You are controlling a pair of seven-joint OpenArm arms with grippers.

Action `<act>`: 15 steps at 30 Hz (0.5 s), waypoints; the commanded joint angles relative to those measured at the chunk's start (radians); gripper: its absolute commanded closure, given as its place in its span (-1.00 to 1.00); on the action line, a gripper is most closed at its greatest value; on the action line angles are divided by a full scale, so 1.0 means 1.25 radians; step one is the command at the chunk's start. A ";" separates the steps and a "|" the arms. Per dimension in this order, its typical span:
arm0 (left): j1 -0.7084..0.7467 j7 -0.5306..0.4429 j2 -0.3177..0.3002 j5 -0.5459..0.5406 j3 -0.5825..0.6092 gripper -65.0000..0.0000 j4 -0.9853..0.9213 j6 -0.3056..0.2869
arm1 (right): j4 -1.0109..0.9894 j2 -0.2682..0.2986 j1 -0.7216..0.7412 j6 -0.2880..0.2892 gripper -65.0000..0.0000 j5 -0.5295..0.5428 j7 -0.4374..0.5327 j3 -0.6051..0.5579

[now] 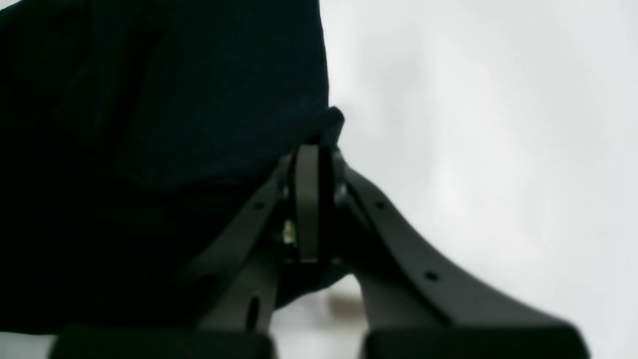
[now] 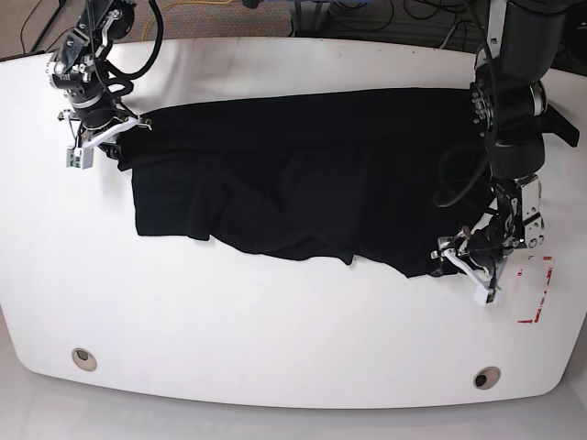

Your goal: Layout the t-shirt on the table in an organized manner, then fold the t-shirt properly

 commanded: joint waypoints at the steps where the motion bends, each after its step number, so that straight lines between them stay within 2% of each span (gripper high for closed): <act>1: -0.021 -0.006 0.008 -0.005 0.021 -0.22 0.011 -0.005 | 0.015 0.008 0.007 0.005 1.00 0.011 0.016 0.001; 10: -0.001 0.000 0.024 -0.004 0.024 -0.21 0.012 -0.006 | 0.015 0.008 0.022 0.005 1.00 0.011 0.016 0.002; 13: 0.006 0.000 0.024 -0.004 0.024 -0.08 0.012 -0.006 | 0.015 0.008 0.023 0.003 1.00 0.011 0.016 0.001; 15: 0.007 0.000 0.024 -0.002 0.024 0.11 0.012 -0.006 | 0.015 0.008 0.023 0.003 1.00 0.011 0.015 0.001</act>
